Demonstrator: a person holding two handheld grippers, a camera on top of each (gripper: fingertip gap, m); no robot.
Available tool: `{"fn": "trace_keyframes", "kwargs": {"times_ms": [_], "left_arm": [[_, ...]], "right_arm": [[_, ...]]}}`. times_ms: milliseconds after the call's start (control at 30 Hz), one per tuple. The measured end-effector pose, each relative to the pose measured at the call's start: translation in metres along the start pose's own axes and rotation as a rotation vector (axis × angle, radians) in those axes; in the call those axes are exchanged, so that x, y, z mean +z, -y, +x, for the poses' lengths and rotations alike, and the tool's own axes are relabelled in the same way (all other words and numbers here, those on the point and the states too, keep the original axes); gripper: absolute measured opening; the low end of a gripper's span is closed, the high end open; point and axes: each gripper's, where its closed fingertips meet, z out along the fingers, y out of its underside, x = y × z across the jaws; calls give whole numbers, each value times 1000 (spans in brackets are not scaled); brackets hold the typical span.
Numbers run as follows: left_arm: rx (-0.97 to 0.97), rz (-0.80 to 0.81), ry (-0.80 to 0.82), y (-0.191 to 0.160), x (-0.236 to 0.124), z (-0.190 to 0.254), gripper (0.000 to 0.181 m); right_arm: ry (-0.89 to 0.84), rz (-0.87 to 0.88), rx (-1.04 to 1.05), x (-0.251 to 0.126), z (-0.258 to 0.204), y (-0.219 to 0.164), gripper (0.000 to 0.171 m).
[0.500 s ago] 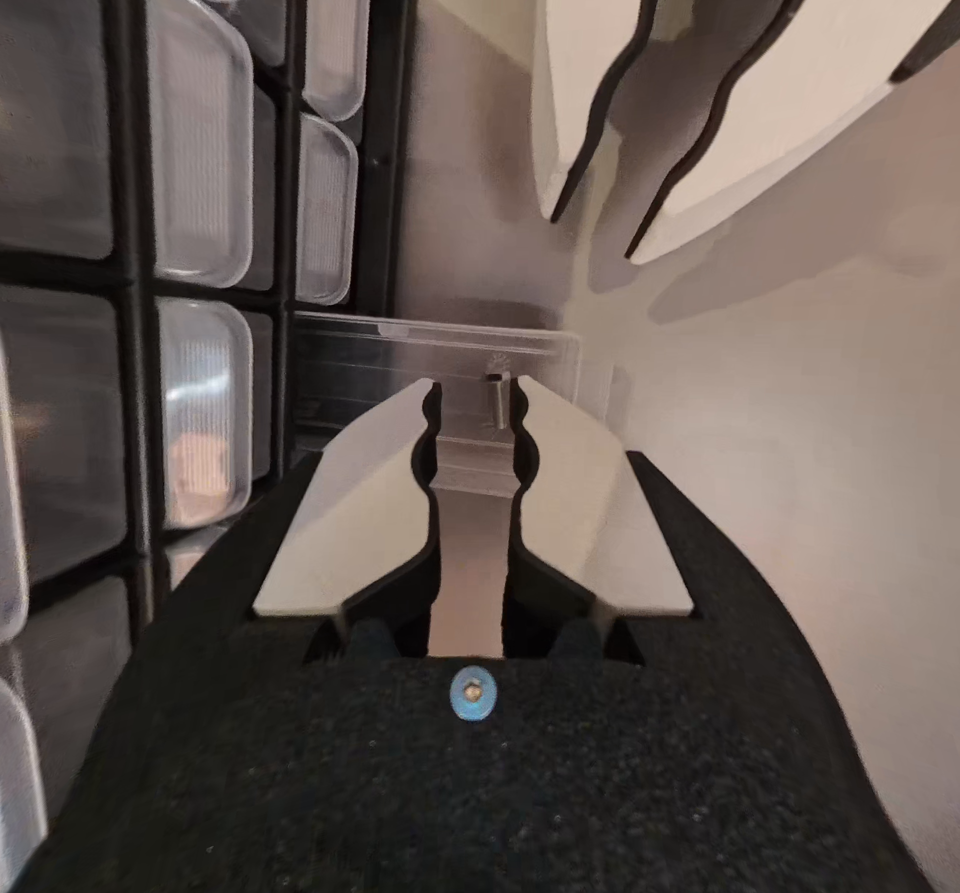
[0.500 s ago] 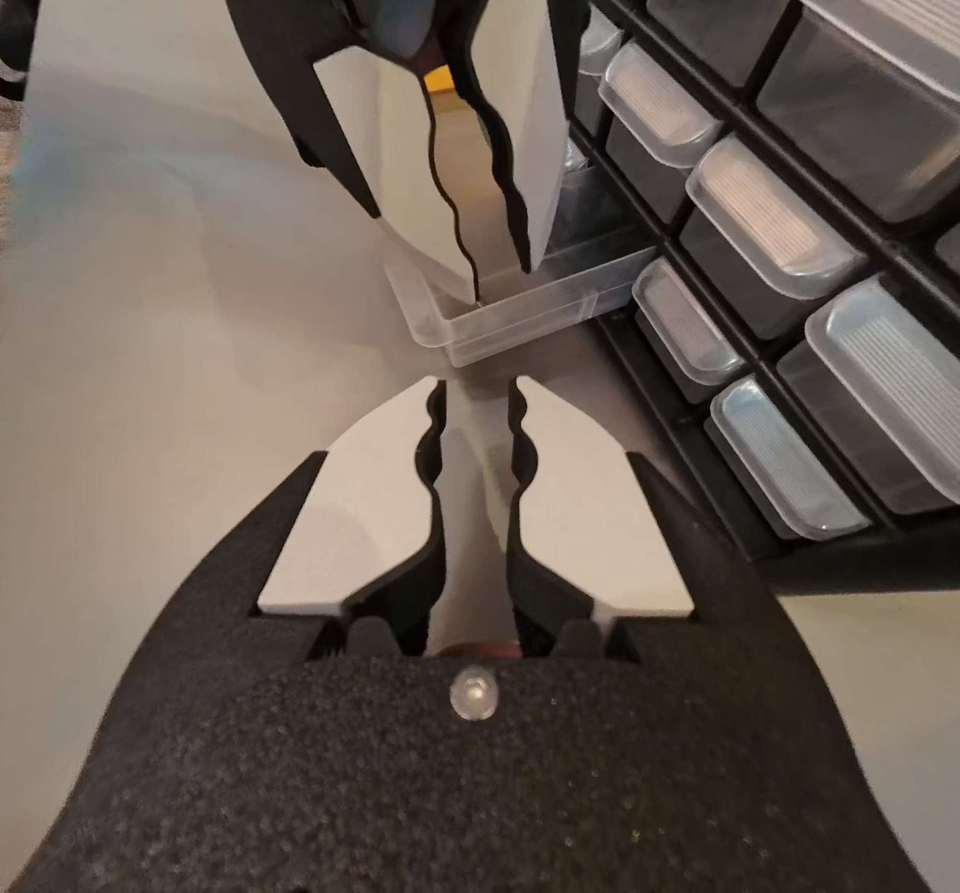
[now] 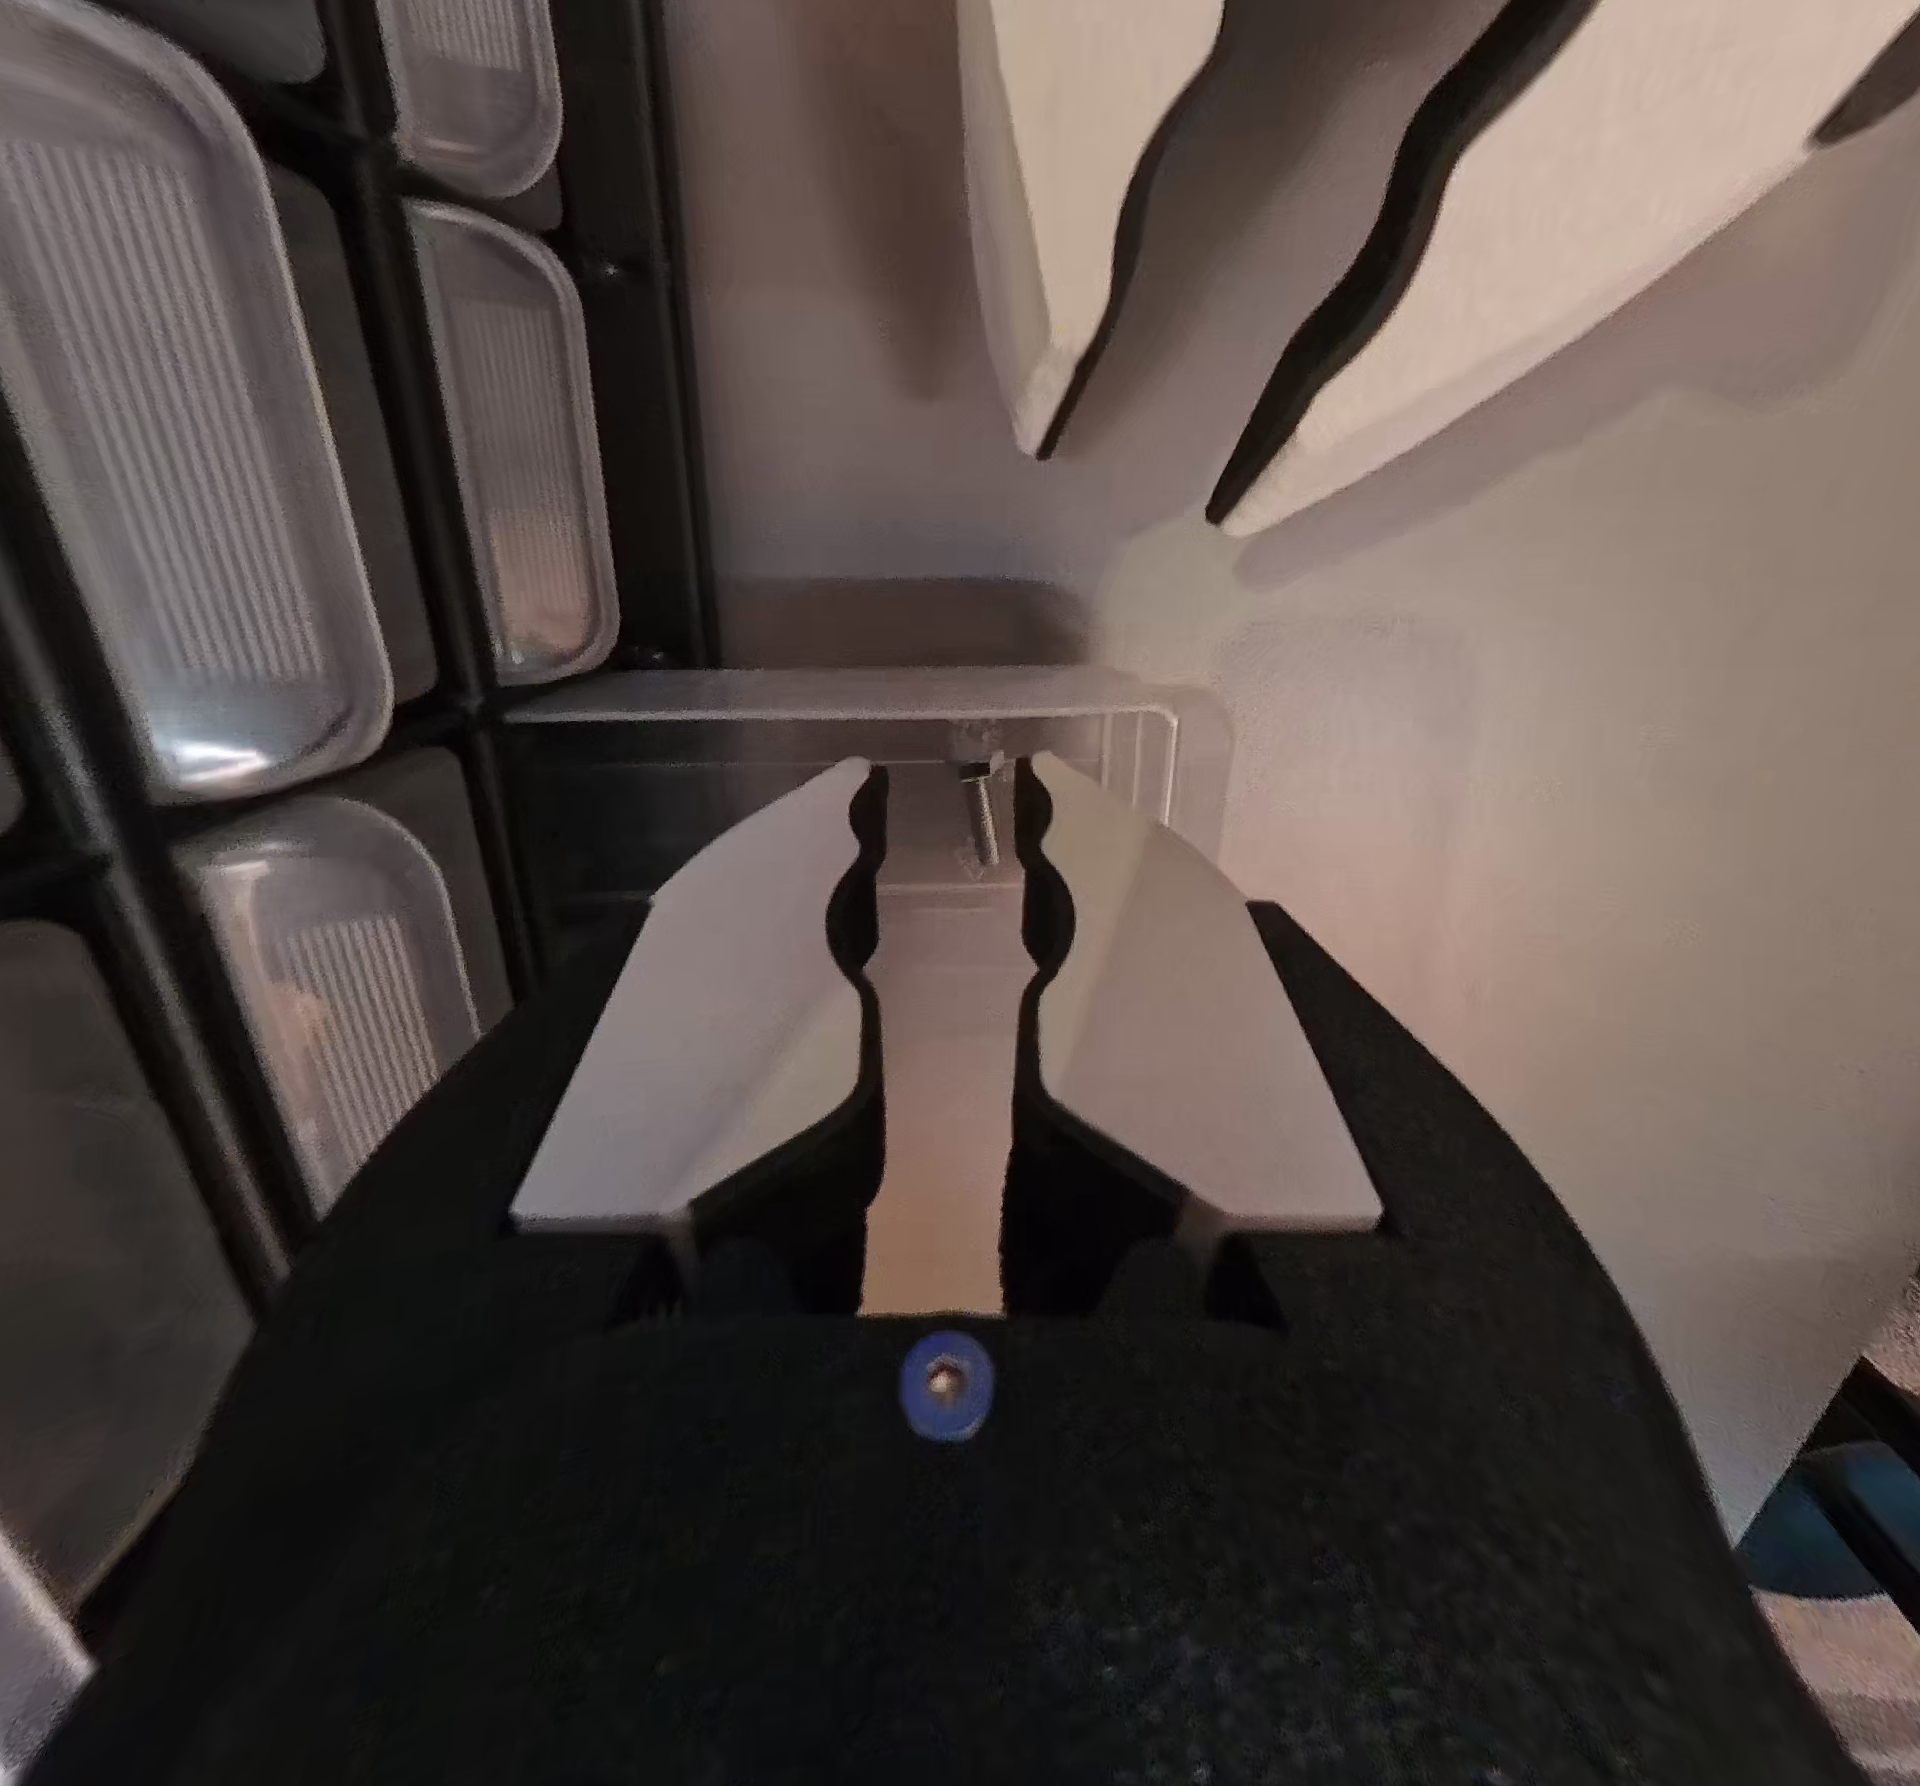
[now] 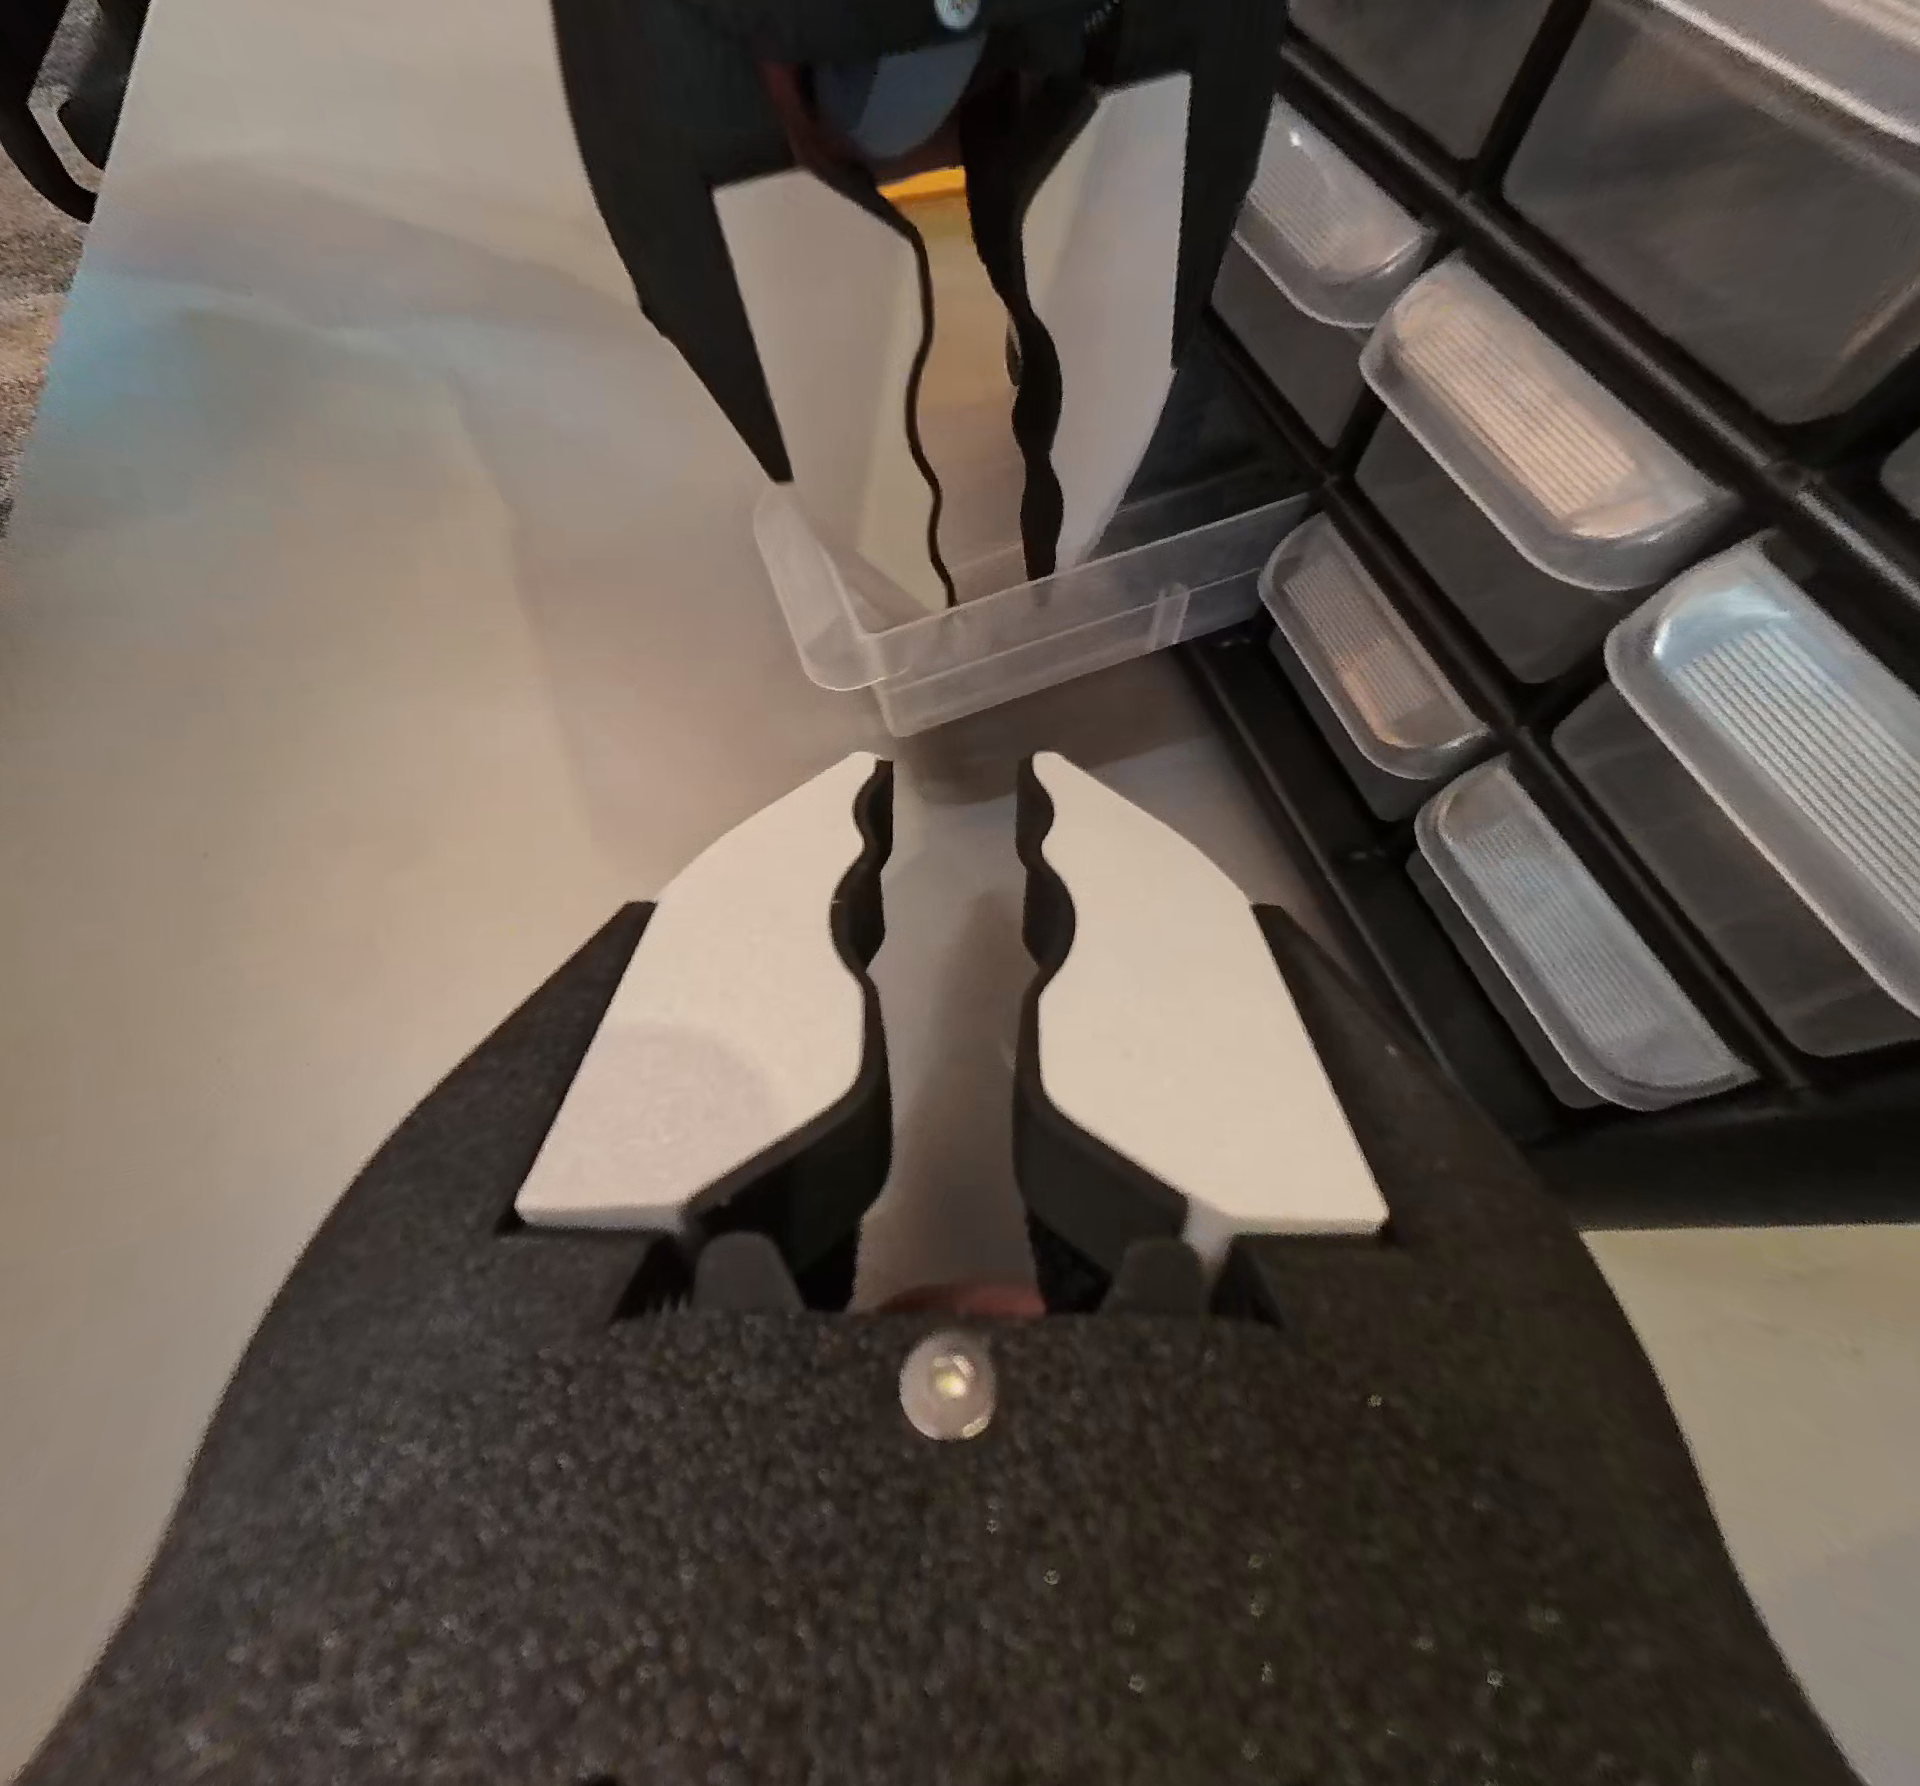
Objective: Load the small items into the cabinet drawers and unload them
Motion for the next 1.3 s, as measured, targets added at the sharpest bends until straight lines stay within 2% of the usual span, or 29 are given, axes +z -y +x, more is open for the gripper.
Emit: {"fn": "trace_keyframes", "kwargs": {"times_ms": [100,200,500,700,933,1167,1300], "left_arm": [[0,-47,2,-2,2,0,20],[4,-62,0,-1,2,1,7],[11,-56,15,2,2,3,7],[-20,33,49,3,-3,4,6],[-142,272,102,3,-26,4,6],[-324,702,49,12,-70,6,6],[-360,900,23,18,-92,11,5]], "right_arm": [[3,-4,-10,1,-3,0,22],[-5,-9,-22,-1,-3,0,22],[-38,-16,-32,-7,-1,-2,22],[-40,-22,-34,-7,-3,-3,22],[-45,-15,-36,-9,-4,-1,22],[-49,-9,-32,-11,-5,1,21],[-50,-10,-32,-11,-7,2,21]]}}
